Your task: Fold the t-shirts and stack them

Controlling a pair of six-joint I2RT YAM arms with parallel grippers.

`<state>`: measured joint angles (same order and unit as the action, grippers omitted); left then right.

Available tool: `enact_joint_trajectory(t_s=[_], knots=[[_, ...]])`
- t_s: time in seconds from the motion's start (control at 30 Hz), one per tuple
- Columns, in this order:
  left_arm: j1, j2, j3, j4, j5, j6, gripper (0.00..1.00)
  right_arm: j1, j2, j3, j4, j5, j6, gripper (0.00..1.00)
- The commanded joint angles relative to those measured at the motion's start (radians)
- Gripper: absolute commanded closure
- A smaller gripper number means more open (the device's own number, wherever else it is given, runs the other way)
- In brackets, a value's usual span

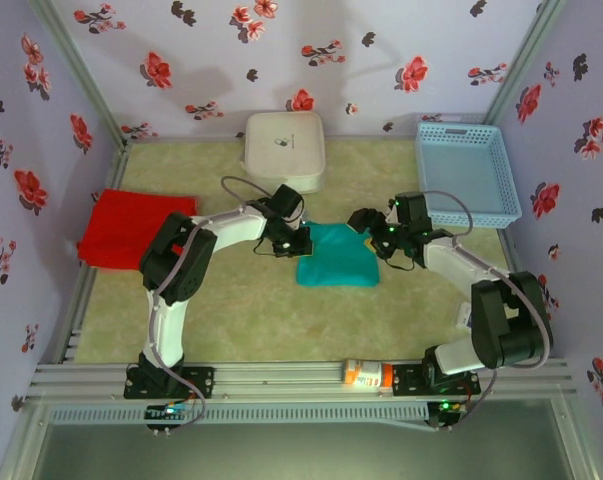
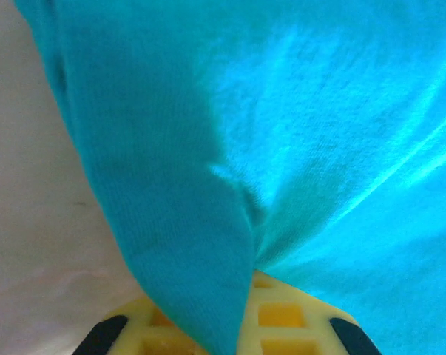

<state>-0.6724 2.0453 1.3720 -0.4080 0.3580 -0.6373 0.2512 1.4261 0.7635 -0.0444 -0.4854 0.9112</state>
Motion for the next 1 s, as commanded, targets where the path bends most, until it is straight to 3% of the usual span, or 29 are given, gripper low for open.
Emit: enact_joint_trajectory(t_s=[0.0, 0.13, 0.43, 0.67, 0.97], knots=[[-0.008, -0.036, 0.021, -0.151, -0.186, 0.072, 1.0, -0.02, -0.029, -0.026, -0.022, 0.005, -0.02, 0.21], [-0.012, -0.086, 0.073, -0.288, -0.255, 0.162, 1.0, -0.035, -0.042, -0.041, -0.022, 0.001, -0.017, 0.21], [-0.002, -0.315, 0.1, -0.56, -0.551, 0.331, 1.0, -0.042, -0.058, -0.062, -0.019, 0.003, -0.022, 0.21], [0.083, -0.519, 0.095, -0.687, -0.573, 0.476, 1.0, -0.041, -0.062, -0.072, -0.003, -0.012, -0.011, 0.21], [0.266, -0.619, 0.186, -0.848, -0.612, 0.651, 1.0, -0.041, -0.053, -0.068, -0.008, -0.03, -0.01, 0.21]])
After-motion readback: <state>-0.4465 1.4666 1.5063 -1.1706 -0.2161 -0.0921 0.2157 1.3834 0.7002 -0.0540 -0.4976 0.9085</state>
